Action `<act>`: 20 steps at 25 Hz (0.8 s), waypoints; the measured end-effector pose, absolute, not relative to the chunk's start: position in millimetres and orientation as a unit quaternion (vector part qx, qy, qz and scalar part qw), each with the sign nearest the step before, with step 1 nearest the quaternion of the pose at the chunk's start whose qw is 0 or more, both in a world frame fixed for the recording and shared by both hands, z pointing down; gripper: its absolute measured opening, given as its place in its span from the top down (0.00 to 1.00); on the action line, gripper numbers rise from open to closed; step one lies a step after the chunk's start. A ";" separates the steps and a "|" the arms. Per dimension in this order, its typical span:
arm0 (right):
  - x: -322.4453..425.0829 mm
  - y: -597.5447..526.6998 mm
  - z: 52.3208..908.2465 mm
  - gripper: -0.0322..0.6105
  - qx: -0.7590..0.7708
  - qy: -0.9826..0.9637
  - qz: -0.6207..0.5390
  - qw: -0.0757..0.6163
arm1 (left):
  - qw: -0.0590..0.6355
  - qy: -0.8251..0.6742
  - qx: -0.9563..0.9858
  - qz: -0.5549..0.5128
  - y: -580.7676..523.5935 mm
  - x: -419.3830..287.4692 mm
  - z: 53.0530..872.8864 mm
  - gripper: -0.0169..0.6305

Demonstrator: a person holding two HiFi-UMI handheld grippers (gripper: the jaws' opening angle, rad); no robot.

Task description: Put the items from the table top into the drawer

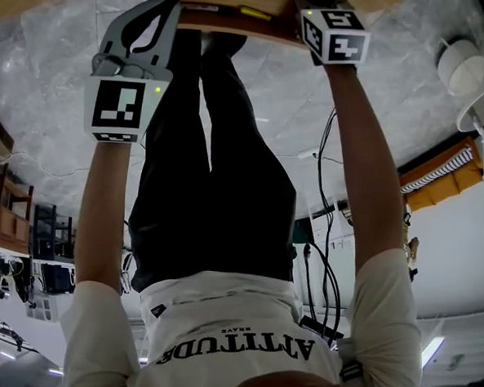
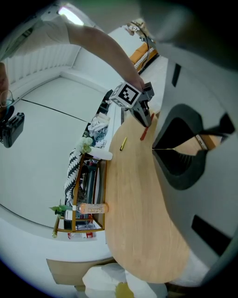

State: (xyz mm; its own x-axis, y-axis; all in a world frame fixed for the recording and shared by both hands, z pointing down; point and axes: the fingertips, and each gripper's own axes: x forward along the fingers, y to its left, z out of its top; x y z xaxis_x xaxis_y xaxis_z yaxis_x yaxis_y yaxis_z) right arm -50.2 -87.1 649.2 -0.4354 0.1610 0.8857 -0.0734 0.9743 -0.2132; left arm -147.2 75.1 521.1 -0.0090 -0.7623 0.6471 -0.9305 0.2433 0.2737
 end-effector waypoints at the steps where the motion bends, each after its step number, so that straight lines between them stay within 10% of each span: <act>1: -49.3 -82.1 649.4 0.85 -0.031 -0.839 0.110 0.532 | 0.362 -0.703 0.602 0.115 77.0 -147.1 521.3 0.94; 20: -43.5 7.0 655.4 0.85 -0.138 -0.823 0.080 0.545 | 0.378 -0.736 0.553 0.098 125.2 -139.3 533.9 0.94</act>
